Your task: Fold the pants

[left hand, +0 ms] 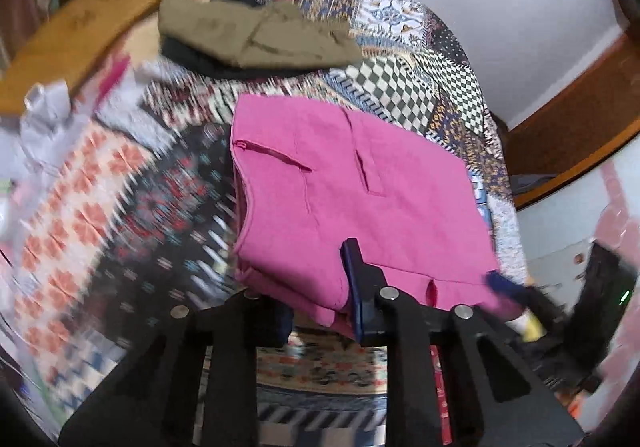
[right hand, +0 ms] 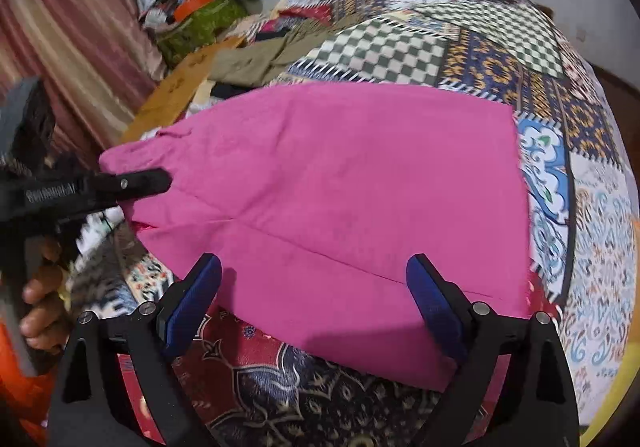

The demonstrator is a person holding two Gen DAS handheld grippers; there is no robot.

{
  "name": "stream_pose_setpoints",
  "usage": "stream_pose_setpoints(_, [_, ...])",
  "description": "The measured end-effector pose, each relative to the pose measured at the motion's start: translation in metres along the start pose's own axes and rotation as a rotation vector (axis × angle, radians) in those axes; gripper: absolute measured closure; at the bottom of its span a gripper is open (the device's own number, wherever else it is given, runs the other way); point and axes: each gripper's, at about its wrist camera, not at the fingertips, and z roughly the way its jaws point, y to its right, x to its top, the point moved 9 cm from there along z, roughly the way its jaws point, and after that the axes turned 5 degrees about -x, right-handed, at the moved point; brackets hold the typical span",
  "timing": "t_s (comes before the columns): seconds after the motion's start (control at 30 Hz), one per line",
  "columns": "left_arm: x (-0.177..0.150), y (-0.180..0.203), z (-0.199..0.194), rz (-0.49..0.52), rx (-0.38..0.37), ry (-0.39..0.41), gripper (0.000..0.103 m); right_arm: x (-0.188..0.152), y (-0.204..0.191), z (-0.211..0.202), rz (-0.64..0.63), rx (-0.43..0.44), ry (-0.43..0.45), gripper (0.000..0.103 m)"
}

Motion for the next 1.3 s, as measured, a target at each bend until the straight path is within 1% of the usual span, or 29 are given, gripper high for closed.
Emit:
stream_pose_setpoints(0.1, [0.008, -0.016, -0.012, 0.071, 0.088, 0.034, 0.081, 0.001, 0.016, -0.013, 0.062, -0.006, 0.030, 0.011])
stream_pose_setpoints(0.17, [0.013, -0.023, -0.020, 0.115, 0.144, 0.055, 0.081, 0.000, 0.028, -0.018, 0.083, -0.037, 0.036, 0.011])
stream_pose_setpoints(0.23, [0.018, -0.027, -0.029, 0.165, 0.197, 0.083, 0.081, -0.004, 0.042, -0.018, 0.091, -0.089, 0.030, 0.011])
stream_pose_setpoints(0.3, [0.026, -0.025, -0.035, 0.214, 0.250, 0.114, 0.081, -0.011, 0.050, -0.011, 0.099, -0.109, -0.002, 0.011])
stream_pose_setpoints(0.37, [0.031, -0.019, -0.039, 0.236, 0.257, 0.132, 0.082, -0.018, 0.052, -0.002, 0.091, -0.118, -0.032, 0.009])
stream_pose_setpoints(0.43, [0.039, -0.007, -0.042, 0.269, 0.269, 0.158, 0.082, -0.018, 0.049, -0.001, 0.072, -0.124, -0.006, 0.008])
stream_pose_setpoints(0.53, [0.049, 0.018, -0.049, 0.335, 0.275, 0.204, 0.082, -0.016, 0.047, 0.000, 0.064, -0.124, -0.011, 0.008])
stream_pose_setpoints(0.6, [0.051, 0.035, -0.053, 0.370, 0.264, 0.230, 0.082, -0.017, 0.047, 0.000, 0.063, -0.123, -0.010, 0.008])
stream_pose_setpoints(0.67, [0.054, 0.056, -0.056, 0.396, 0.229, 0.246, 0.082, -0.019, 0.047, 0.000, 0.061, -0.121, -0.008, 0.008])
stream_pose_setpoints(0.83, [0.059, 0.104, -0.045, 0.454, 0.156, 0.239, 0.085, -0.019, 0.048, 0.000, 0.069, -0.113, -0.003, 0.008])
stream_pose_setpoints(0.93, [0.057, 0.128, -0.037, 0.476, 0.090, 0.214, 0.085, -0.019, 0.047, 0.000, 0.069, -0.109, -0.003, 0.008])
stream_pose_setpoints(1.0, [0.055, 0.141, -0.029, 0.483, 0.055, 0.185, 0.085, -0.019, 0.047, 0.000, 0.069, -0.106, -0.002, 0.008])
stream_pose_setpoints(1.1, [0.049, 0.155, -0.011, 0.475, -0.015, 0.109, 0.086, -0.019, 0.048, 0.000, 0.068, -0.098, -0.001, 0.008])
stream_pose_setpoints(1.3, [0.036, 0.164, 0.019, 0.433, -0.089, -0.012, 0.087, -0.018, 0.048, 0.000, 0.070, -0.087, 0.001, 0.008])
